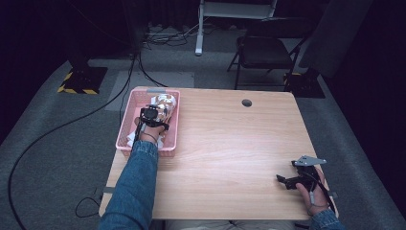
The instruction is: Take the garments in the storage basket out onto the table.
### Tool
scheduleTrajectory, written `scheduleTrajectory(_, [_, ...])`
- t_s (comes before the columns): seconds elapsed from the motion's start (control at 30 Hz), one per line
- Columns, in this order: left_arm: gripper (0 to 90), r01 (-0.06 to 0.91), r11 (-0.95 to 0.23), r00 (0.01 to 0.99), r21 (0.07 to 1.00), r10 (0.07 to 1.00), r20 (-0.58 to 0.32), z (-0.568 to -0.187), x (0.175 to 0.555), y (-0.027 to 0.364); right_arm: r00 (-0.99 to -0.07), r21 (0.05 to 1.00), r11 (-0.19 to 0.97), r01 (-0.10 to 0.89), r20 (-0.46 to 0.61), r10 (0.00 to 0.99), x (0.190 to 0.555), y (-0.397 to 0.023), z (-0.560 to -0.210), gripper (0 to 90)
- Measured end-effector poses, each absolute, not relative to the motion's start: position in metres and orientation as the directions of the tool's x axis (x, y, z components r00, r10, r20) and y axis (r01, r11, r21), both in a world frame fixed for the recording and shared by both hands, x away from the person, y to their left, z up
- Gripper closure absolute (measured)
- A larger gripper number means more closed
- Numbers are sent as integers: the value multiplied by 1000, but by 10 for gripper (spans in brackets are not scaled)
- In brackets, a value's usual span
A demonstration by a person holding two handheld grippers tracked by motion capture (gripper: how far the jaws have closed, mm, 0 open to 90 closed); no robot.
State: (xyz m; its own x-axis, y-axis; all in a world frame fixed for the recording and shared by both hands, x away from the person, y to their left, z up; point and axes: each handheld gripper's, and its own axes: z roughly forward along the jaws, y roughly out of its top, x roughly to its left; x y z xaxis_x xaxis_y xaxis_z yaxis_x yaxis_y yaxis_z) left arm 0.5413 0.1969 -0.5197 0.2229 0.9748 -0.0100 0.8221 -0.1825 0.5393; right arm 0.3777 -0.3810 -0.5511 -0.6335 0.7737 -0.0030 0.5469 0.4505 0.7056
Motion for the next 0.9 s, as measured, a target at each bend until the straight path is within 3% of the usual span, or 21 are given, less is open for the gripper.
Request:
scheduleTrajectory(0.2, [403,818,-219,251,531,968,13,-514,540,196,-633,706,451,547,-3,774,378,-381,-551,0])
scheduleTrajectory(0.4, [522,800,-226,250,556,968,35,-511,538,193,-633,706,451,547,-3,774,378,-381,-551,0])
scheduleTrajectory(0.9, [553,787,-184,226,589,974,2,-493,530,197,-633,706,450,547,-3,774,378,-381,-551,0])
